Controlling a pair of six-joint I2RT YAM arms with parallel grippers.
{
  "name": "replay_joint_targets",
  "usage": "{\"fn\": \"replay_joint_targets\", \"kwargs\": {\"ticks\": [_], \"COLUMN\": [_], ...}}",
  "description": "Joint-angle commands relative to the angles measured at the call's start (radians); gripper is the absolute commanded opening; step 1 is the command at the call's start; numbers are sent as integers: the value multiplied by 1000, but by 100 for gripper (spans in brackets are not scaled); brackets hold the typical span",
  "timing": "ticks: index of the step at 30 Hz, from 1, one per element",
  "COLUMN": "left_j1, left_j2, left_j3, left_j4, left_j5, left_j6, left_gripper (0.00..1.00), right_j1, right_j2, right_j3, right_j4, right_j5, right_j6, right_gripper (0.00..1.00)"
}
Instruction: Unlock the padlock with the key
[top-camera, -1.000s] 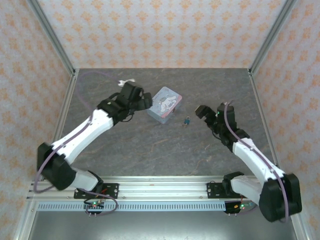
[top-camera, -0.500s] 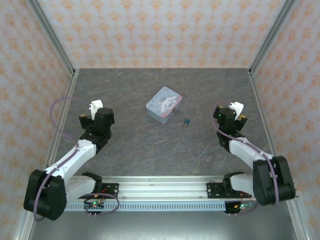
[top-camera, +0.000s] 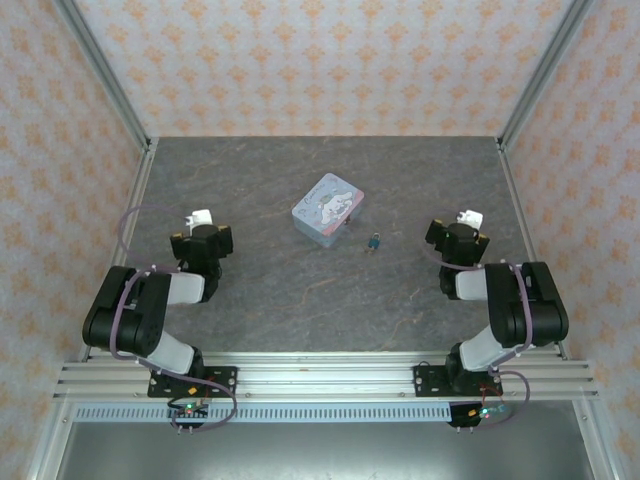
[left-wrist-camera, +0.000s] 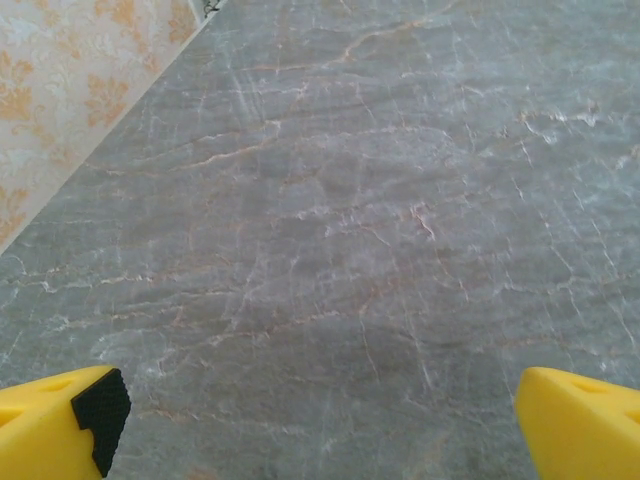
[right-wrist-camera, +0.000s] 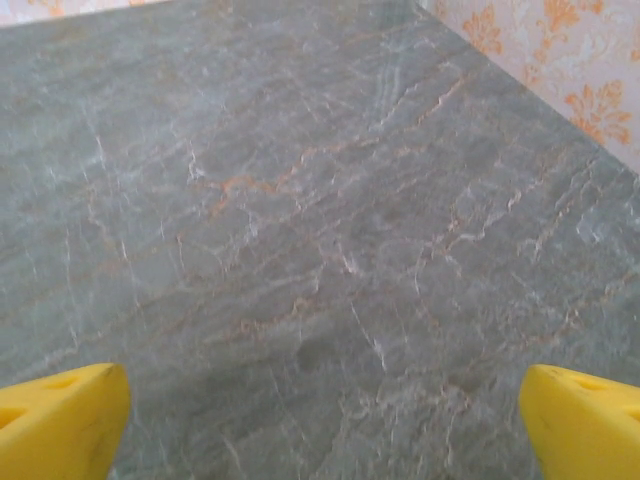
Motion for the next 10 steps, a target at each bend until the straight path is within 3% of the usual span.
{"fn": "replay_joint_targets", "kwargs": {"ticks": [1, 10], "left_j1": [7, 7], "left_j2": [-19, -17], "left_j3": [22, 18], "left_j4": [67, 81], "left_j5": [59, 54], "left_j6": [-6, -1], "left_gripper": [100, 100], "right_j1": [-1, -3], "right_j2": [-23, -21], "right_j3": [10, 24], "right_j4": [31, 11], "right_j5": [-42, -111], "right_j6": [5, -22], "right_gripper": [99, 99]}}
